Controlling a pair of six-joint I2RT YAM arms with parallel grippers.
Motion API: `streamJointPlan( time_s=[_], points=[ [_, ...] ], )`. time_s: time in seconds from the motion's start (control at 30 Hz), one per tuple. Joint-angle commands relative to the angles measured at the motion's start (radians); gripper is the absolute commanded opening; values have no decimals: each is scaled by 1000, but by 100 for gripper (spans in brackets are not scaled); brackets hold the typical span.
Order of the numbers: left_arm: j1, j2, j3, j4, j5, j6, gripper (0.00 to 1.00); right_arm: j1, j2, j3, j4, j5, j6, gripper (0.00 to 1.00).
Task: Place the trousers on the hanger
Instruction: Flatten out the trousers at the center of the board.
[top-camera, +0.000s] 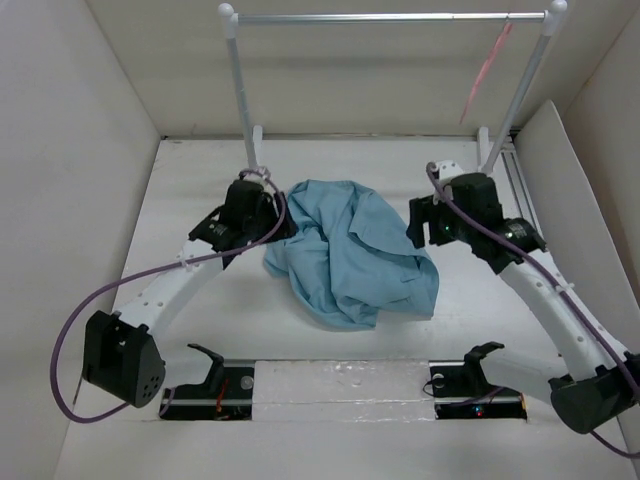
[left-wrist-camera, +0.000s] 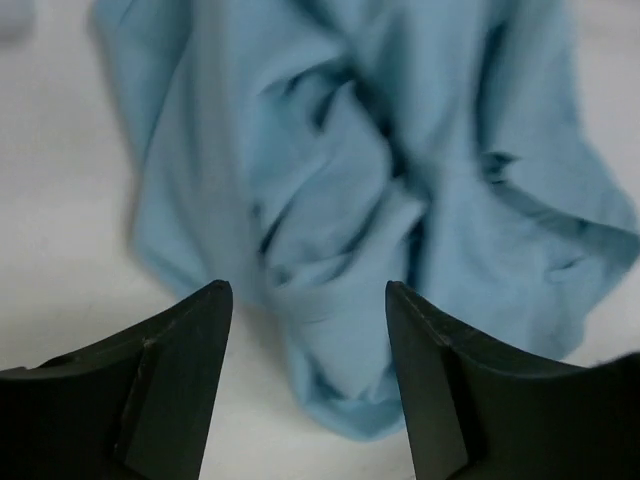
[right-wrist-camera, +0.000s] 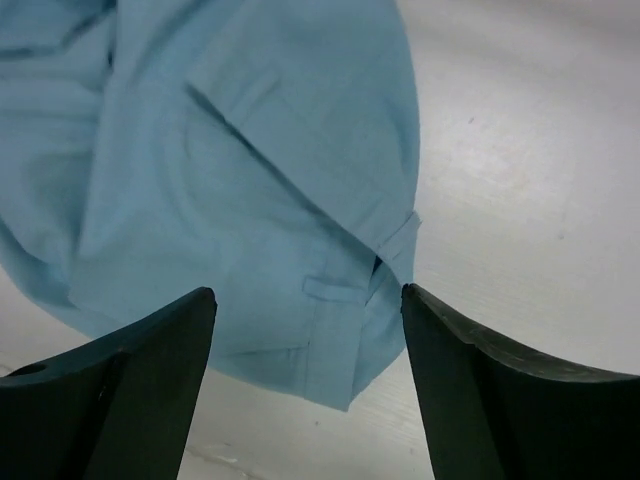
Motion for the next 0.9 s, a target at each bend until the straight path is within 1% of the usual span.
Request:
streamJointPlan(
  time_s=[0.0, 0.03, 0.07, 0.1, 0.17, 0.2, 0.23, 0.33, 0.37, 0.4, 0.43, 0.47, 0.53, 0.6, 0.67, 0.7, 0.77, 0.8, 0.83, 0.87],
  points=[
    [71, -86, -190, 82, -27, -141, 60, -3, -1, -130, 153, -93, -60, 81],
    [108, -95, -225, 105, -17, -164, 61, -3, 11, -185, 196, -145, -66, 82],
    [125, -109, -280, 133, -11, -198, 63, 14, 31, -197, 259, -161, -73, 83],
    [140, -114, -301, 156, -4, -213, 68, 31, 54, -201, 284, -164, -77, 84],
    [162, -109, -328, 202, -4, -233, 72, 101, 149, -177, 340, -97, -76, 85],
    [174, -89, -331, 217, -7, -238, 75, 120, 184, -162, 359, -75, -118, 85],
    [174, -77, -334, 225, -5, -239, 76, 134, 268, -146, 374, -52, -128, 86],
    [174, -14, -333, 258, 18, -244, 80, 157, 394, -45, 396, -23, -139, 86],
    [174, 13, -341, 280, 35, -244, 80, 157, 464, -5, 417, -20, -137, 87],
    [174, 24, -347, 333, 74, -247, 81, 166, 497, 15, 426, -18, -139, 87],
    [174, 56, -368, 390, 114, -256, 84, 166, 579, 71, 454, -5, -136, 87],
    [174, 57, -368, 391, 134, -256, 84, 166, 580, 72, 454, -4, -131, 88],
    [174, 93, -365, 453, 162, -255, 85, 166, 629, 105, 474, 41, -131, 88],
    [174, 167, -353, 475, 171, -246, 85, 166, 693, 153, 483, 58, -131, 88],
    [174, 240, -322, 487, 162, -232, 84, 175, 732, 182, 488, 106, -122, 86],
    [174, 265, -312, 489, 136, -230, 80, 175, 759, 199, 491, 144, -114, 83],
    [174, 331, -270, 483, 118, -226, 76, 175, 776, 201, 518, 152, -111, 78],
    [174, 353, -258, 483, 101, -223, 70, 175, 795, 208, 517, 152, -109, 62],
    [174, 371, -229, 484, 101, -221, 63, 175, 796, 208, 502, 166, -105, 50],
    [174, 395, -215, 481, 92, -219, 37, 184, 793, 202, 497, 179, -97, 23]
  ],
)
